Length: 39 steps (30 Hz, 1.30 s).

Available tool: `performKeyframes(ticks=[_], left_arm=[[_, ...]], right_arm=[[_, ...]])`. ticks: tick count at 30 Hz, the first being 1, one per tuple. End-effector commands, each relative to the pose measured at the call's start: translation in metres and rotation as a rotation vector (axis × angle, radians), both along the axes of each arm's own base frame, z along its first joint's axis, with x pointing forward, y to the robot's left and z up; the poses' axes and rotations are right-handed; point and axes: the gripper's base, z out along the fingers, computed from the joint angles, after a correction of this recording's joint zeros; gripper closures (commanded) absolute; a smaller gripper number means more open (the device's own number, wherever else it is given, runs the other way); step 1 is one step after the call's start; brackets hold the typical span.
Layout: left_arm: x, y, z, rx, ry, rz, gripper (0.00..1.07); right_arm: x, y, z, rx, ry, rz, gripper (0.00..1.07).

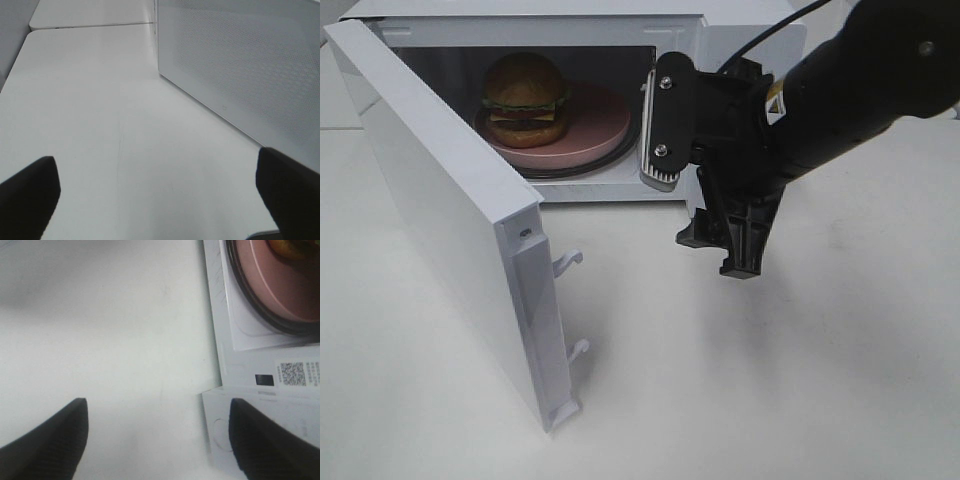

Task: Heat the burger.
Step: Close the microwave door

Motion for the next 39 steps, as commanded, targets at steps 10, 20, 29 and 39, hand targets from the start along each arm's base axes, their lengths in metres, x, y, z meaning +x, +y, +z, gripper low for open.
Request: performKeyframes(ticks=[10, 20, 29, 39], left_arm=[[-0.002, 0.000, -0.001, -0.003, -0.018, 0.002, 0.07], [-0.002, 0.000, -0.001, -0.003, -0.018, 0.002, 0.07], [-0.002, 0.000, -0.001, -0.003, -0.018, 0.002, 0.07], [-0.002, 0.000, -0.001, -0.003, -0.018, 0.002, 0.07]], right_arm=[[-0.050, -0.037, 0.004, 0.130, 0.130, -0.264, 0.31], [-0.088, -0.067, 0.010, 0.188, 0.239, -0.469, 0.31], [-0.122, -0.096, 0.036, 0.277, 0.264, -0.653, 0.31], [-0.149, -0.118, 0.047, 0.274, 0.306, -0.751, 0.31]])
